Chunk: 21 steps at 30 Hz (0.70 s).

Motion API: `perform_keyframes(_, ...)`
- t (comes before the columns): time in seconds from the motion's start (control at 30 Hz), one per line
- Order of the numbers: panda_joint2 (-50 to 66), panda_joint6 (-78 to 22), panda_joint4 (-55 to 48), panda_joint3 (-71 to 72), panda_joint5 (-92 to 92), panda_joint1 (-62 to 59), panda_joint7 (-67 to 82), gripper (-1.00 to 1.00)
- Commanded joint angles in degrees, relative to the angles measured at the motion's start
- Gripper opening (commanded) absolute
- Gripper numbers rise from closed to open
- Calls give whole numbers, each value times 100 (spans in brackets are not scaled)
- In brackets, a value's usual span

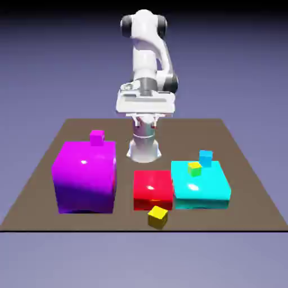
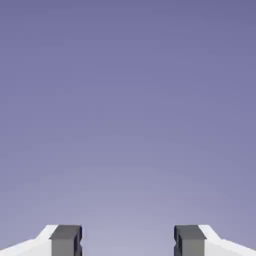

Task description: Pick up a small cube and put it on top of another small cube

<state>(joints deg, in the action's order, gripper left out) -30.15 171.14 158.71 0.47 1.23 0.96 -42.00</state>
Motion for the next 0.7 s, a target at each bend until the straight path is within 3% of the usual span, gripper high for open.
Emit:
perform_keyframes(0.0,208,-238,-191,39,102,23,38,0)
perform_keyframes(0.67,4361,-4991,-3998,815,2132,478,799,0)
